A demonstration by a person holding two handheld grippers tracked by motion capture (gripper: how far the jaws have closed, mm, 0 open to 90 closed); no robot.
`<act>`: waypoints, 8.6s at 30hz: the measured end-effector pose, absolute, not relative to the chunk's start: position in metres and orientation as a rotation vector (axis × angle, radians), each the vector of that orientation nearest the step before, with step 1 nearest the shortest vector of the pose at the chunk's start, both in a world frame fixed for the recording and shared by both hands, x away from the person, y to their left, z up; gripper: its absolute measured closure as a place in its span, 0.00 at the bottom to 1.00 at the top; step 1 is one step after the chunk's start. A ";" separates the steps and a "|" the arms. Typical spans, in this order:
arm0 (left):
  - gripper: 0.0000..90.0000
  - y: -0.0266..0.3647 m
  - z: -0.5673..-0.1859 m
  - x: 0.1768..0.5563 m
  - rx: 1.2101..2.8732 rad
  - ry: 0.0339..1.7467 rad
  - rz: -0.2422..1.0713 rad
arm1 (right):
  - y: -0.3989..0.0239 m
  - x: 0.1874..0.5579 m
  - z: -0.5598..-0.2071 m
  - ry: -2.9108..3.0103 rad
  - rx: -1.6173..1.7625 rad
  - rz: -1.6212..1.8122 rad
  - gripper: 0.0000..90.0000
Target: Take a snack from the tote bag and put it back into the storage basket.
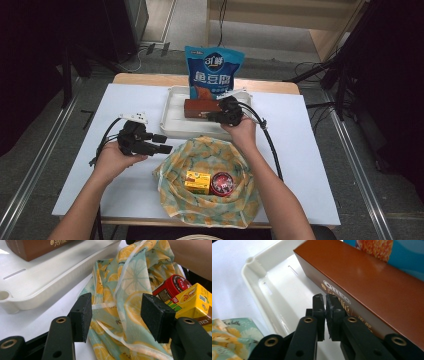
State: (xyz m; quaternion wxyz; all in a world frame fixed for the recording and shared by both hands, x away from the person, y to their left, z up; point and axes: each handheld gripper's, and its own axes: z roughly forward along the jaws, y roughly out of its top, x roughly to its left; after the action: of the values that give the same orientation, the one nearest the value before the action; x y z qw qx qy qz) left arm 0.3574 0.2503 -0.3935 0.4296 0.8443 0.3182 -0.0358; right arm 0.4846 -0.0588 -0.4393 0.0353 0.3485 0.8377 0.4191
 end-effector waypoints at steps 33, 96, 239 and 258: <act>0.47 0.238 -0.389 0.351 2.120 0.739 -0.127 | -0.097 0.438 -0.402 2.597 0.947 1.370 0.50; 0.46 0.191 -0.367 0.315 2.187 0.528 -0.148 | -0.131 0.416 -0.412 2.555 1.021 1.324 0.48; 0.57 0.222 -0.299 0.347 2.138 0.545 -0.064 | -0.138 0.409 -0.414 2.537 1.036 1.381 0.43; 0.57 0.243 -0.295 0.366 2.103 0.612 0.026 | -0.138 0.403 -0.414 2.539 1.027 1.376 0.43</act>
State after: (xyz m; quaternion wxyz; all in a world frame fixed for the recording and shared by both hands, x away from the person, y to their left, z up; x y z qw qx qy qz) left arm 0.3659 0.2434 -0.2948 0.4577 0.8537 0.2483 0.0107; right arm 0.4027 -0.1383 -0.4135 0.0383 0.3349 0.8278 0.4485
